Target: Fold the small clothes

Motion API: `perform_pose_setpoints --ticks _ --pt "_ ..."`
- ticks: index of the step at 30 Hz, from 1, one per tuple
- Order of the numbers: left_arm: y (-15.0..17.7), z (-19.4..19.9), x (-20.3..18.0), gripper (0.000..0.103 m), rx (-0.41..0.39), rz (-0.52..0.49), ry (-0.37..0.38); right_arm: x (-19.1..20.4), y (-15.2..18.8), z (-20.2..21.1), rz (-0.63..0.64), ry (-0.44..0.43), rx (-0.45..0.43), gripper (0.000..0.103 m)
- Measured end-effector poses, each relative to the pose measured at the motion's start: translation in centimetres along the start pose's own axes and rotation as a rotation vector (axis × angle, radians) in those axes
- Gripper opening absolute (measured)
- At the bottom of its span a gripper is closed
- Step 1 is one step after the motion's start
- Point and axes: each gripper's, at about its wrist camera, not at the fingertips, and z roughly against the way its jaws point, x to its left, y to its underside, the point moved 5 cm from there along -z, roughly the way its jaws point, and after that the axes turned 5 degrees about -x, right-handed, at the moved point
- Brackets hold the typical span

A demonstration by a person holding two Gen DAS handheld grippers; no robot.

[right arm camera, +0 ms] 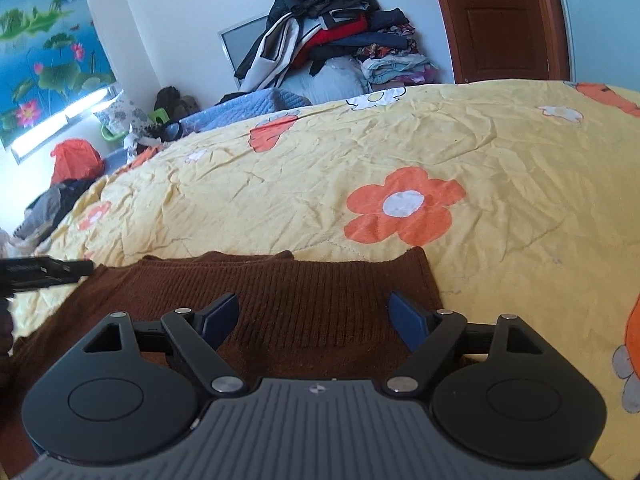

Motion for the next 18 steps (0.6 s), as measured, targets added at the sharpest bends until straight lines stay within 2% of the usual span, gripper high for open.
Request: perform_pose_setpoints --ticks 1,2,6,8,11,13,16,18 --pt "0.1 -0.4 -0.3 0.017 0.003 -0.027 -0.016 -0.1 0.0 0.1 -0.006 -0.002 -0.002 0.082" --pt "0.0 -0.3 -0.5 0.005 -0.007 -0.042 -0.017 -0.1 0.0 0.1 -0.009 -0.003 -0.003 0.082" --pt "-1.4 0.6 -0.1 0.003 -0.052 -0.054 -0.057 -0.1 0.0 0.1 -0.012 -0.008 -0.004 0.083" --pt "-0.9 -0.4 0.8 0.003 -0.01 -0.062 -0.092 -0.2 0.0 0.2 -0.018 -0.014 -0.005 0.083" --pt "0.0 -0.1 1.2 0.005 -0.038 -0.093 -0.073 -0.2 0.1 0.2 -0.015 -0.013 -0.005 0.083" --pt "-0.2 1.1 1.5 0.007 -0.054 -0.05 -0.051 -0.1 0.1 0.2 0.003 -0.002 -0.002 0.084" --pt "-0.7 4.6 1.8 0.008 -0.119 0.005 -0.094 0.2 0.0 0.3 0.027 0.02 0.007 0.085" --pt "-0.2 7.8 0.4 0.011 -0.18 0.008 -0.032 1.0 -0.5 0.9 0.031 0.092 0.034 0.089"
